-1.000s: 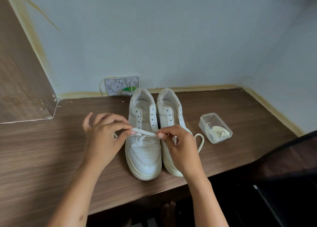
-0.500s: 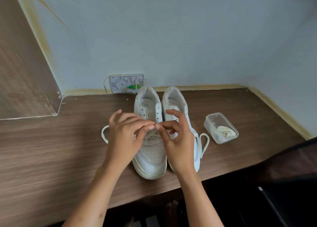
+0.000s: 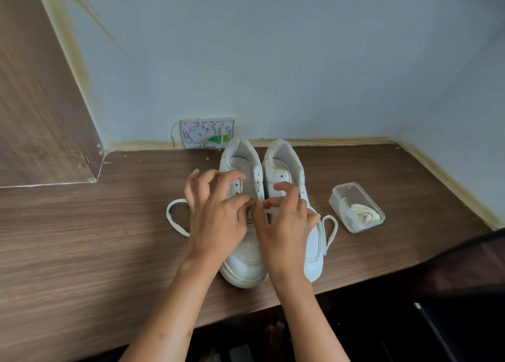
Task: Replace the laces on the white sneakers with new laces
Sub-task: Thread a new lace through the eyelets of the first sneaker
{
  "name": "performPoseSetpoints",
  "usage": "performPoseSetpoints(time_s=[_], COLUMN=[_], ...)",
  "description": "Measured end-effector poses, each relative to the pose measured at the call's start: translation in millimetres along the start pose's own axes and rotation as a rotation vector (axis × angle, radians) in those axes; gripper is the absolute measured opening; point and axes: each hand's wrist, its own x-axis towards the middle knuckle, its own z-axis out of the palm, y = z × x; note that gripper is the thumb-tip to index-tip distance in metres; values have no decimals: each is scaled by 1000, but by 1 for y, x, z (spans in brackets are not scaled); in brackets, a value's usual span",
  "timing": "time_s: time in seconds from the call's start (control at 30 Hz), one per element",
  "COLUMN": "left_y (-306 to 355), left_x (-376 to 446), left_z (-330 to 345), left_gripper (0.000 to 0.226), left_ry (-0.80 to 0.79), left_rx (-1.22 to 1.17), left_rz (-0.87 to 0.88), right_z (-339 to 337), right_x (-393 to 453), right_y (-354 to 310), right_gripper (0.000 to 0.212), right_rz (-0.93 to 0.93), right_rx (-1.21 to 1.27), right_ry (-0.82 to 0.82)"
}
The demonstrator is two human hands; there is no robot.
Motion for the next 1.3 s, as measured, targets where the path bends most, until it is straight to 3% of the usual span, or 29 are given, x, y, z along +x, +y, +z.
performPoseSetpoints(time_s=[0.2, 0.37, 0.67, 0.73, 0.93, 1.0, 1.07, 1.17, 1.3], left_y=[8, 2, -7, -14, -29, -31, -33, -31, -32], left_x=[2, 2, 4, 6, 8, 7, 6, 5, 3], left_z=[9, 12, 8, 4, -6, -6, -5, -7, -8], left_gripper=[9, 9, 22, 25, 21, 24, 44, 64, 66], left_ry=[23, -1, -48, -21, 34, 26, -4, -70, -123], left_rx=[-148, -237, -289, -317, -269, -234, -200, -155, -133], left_rz=[-265, -257, -254, -258, -224, -194, -172, -128, -123], right_z=[-1, -5, -3, -12, -53, -50, -42, -22, -15], right_x=[-5, -1, 8, 16, 37, 34, 29, 19, 20], right_y=[-1, 4, 18, 26, 59, 54, 42, 31, 28], right_gripper=[39, 19, 5, 6, 9, 15, 22, 12, 4], right_rz=[47, 78, -72, -39, 330, 272, 97, -141, -143], right_rx=[106, 112, -189, -250, -261, -217, -186, -240, -242], right_ry=[-6, -45, -41, 41, 354, 310, 144, -100, -48])
